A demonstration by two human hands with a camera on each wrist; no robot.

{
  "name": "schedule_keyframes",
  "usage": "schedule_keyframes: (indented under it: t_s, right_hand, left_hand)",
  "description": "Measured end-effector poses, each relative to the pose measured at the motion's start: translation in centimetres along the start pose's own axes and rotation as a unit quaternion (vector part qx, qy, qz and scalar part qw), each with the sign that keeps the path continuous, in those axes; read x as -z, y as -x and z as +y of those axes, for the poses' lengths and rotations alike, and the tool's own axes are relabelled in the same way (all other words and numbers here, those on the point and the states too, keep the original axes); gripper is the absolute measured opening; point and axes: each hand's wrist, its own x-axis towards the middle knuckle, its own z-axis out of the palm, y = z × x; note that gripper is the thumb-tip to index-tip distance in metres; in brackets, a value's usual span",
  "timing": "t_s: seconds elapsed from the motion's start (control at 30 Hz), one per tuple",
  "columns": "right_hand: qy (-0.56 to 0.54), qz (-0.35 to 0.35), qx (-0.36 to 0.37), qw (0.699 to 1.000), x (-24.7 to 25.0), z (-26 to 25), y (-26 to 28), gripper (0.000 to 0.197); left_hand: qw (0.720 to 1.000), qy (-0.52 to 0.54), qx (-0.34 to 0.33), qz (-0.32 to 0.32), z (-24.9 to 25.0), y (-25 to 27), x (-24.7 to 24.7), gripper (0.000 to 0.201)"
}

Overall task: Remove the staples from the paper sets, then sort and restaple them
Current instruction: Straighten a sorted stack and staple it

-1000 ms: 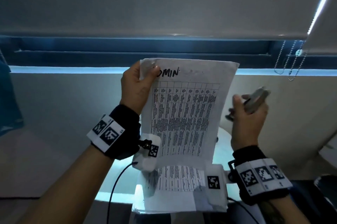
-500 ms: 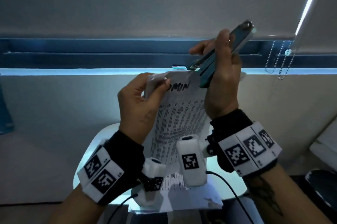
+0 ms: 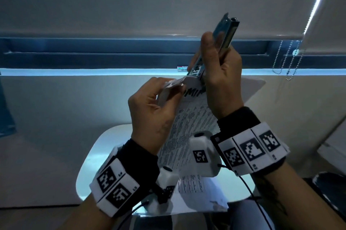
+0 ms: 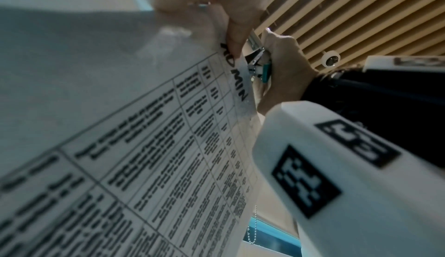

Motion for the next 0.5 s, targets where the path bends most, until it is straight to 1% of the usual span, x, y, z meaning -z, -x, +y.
schedule_keyframes:
  t_s: [0.1, 0.13, 0.23, 0.3, 0.4, 0.5]
  right_hand:
    - [0.020, -0.003, 0.016, 1.000, 0.3, 0.4, 0.0, 0.053]
    - [0.022, -0.003, 0.015, 1.000, 0.3, 0.3, 0.1, 0.053]
    - [0.027, -0.005, 0.009, 1.000, 0.1, 0.1, 0.1, 0.040]
    - [0.048, -0.004, 0.016, 0.999, -0.1, 0.2, 0.1, 0.035]
    - [0.128, 0.016, 0.050, 0.990, -0.2, 0.8, 0.2, 0.036]
    - [0.157, 0.035, 0.080, 0.984, -0.3, 1.4, 0.4, 0.037]
  left_hand:
    - [1.000, -0.014, -0.002, 0.004, -0.1, 0.1, 0.1, 0.011]
    - [1.000, -0.016, -0.002, 0.006, 0.0, 0.2, 0.0, 0.010]
    - [1.000, -0.016, -0.004, 0.009, 0.1, 0.2, -0.2, 0.008]
    - [1.000, -0.011, -0.001, 0.012, 0.2, 0.2, -0.4, 0.008]
    - [1.000, -0.009, 0.002, 0.028, 0.2, 0.3, -0.3, 0.009]
    - [1.000, -0.015, 0.001, 0.027, 0.3, 0.3, -0.2, 0.007]
